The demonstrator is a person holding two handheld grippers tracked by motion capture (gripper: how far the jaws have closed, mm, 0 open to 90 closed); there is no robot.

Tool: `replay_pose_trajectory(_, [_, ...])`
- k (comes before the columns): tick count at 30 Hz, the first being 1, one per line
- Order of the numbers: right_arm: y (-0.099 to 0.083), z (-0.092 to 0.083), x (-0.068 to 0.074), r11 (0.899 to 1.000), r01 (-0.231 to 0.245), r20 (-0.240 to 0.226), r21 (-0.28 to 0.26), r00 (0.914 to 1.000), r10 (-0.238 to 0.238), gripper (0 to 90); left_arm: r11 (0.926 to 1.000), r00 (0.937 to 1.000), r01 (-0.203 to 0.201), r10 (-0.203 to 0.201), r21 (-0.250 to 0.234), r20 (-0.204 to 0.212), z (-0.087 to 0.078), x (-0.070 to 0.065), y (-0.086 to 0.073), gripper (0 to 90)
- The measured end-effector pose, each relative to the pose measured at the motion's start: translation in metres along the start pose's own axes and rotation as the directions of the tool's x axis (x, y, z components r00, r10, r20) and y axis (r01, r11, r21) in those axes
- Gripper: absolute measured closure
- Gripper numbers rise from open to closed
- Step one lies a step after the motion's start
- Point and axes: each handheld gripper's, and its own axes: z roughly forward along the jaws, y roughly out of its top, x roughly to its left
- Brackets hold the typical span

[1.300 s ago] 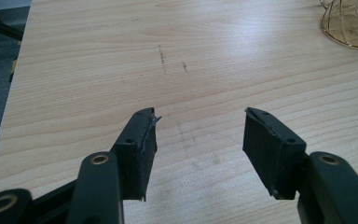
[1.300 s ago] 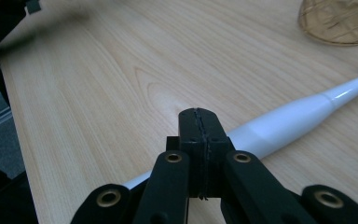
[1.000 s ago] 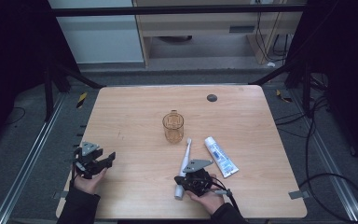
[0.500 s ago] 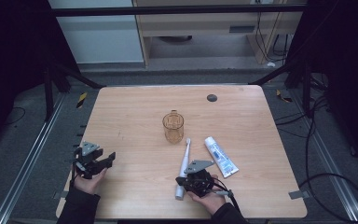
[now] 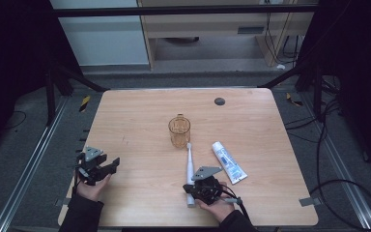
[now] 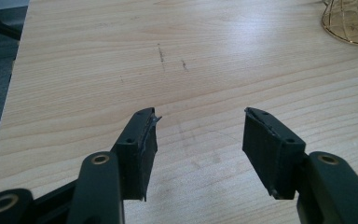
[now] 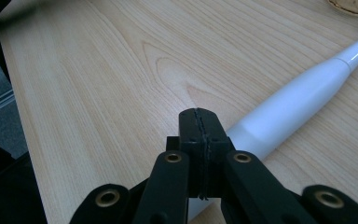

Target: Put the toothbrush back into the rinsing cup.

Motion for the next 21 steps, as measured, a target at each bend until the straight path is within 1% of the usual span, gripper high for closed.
replay_pose_trajectory(2, [-0.001, -0.001, -0.001, 1.0, 0.002, 0.001, -0.002, 1.0, -0.002, 89.8, 1.0, 1.0, -0.001, 0.001, 0.001, 0.0, 0.0, 0.0, 0.0, 43.8])
replay_pose_trajectory(9, [-0.005, -0.008, -0.004, 1.0, -0.012, 0.012, 0.005, 0.9999, 0.012, 89.7, 1.0, 1.0, 0.0, 0.0, 0.002, 0.0, 0.0, 0.0, 0.0, 43.9])
replay_pose_trajectory(14, [-0.008, -0.014, -0.007, 1.0, -0.012, 0.019, 0.006, 0.9998, 0.012, 89.7, 1.0, 1.0, 0.0, 0.0, 0.002, 0.0, 0.0, 0.0, 0.0, 43.9])
replay_pose_trajectory(16, [-0.01, -0.018, -0.008, 1.0, -0.023, 0.025, 0.007, 0.9994, 0.023, 89.7, 1.0, 1.0, 0.0, 0.0, 0.003, 0.0, 0.0, 0.0, 0.0, 43.9])
replay_pose_trajectory(21, [-0.013, -0.023, -0.012, 0.999, -0.032, 0.036, 0.015, 0.9988, 0.032, 89.6, 1.0, 1.0, 0.0, 0.0, 0.002, -0.001, 0.0, 0.0, -0.001, 43.9])
